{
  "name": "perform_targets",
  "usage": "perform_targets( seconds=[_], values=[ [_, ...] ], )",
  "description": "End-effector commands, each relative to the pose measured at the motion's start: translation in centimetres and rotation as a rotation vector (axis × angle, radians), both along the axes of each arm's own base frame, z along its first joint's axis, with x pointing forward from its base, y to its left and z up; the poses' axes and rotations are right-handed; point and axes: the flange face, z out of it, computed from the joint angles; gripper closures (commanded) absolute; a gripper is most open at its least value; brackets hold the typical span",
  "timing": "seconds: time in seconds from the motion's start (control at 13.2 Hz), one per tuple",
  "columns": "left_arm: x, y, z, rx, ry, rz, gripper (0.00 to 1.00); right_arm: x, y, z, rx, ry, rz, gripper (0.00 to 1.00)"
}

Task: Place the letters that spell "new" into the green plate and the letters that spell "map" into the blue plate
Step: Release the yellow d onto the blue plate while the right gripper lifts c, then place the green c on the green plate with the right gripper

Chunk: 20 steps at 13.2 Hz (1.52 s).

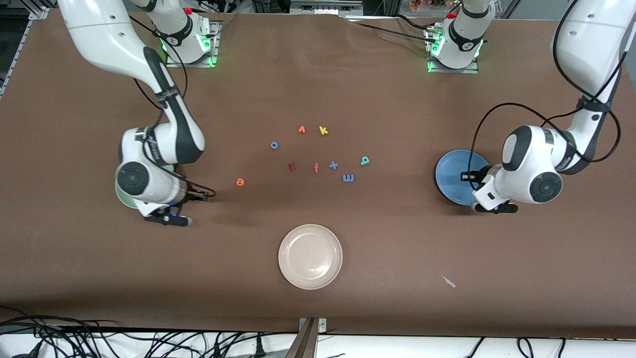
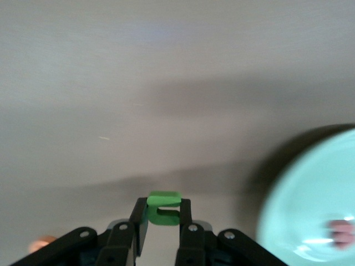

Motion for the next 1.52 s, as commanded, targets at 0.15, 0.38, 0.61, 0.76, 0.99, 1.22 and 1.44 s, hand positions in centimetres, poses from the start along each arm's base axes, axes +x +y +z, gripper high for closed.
perform_targets(
  seconds=[0.15, 0.38, 0.61, 0.76, 0.99, 1.22, 1.44],
  values=[
    [-0.1, -0.3, -0.9, 0.011, 0.007, -0.026, 0.00, -6.2, -7.9, 1.2, 0.017, -0.022, 0.152, 0.94],
    [0.0, -4.1, 3.8, 0.028, -0.017, -0.007, 0.01, -7.6, -10.7, -1.2, 0.007, -0.063, 0.213, 0.69],
    [-1.1, -11.9, 5.8, 0.032, -0.030, 0.077, 0.02, -6.6, -10.2, -0.2, 0.009, -0.046, 0.170, 0.00],
    [-1.7, -16.6, 6.6, 0.019, -0.082, 0.145, 0.02, -5.3, -8.2, 1.4, 0.009, -0.013, 0.109, 0.00],
    [-3.5, -23.3, 5.0, -0.005, -0.148, 0.200, 0.04, -4.8, -2.5, 0.6, 0.015, -0.026, 0.002, 0.00],
    [-6.5, -27.5, 2.7, -0.025, -0.196, 0.239, 0.10, -5.0, 2.5, 0.0, 0.035, -0.069, -0.104, 0.00],
    [-8.7, -29.7, 0.3, -0.026, -0.179, 0.257, 0.19, -5.4, 6.7, -1.1, 0.061, -0.099, -0.193, 0.00]
  ],
)
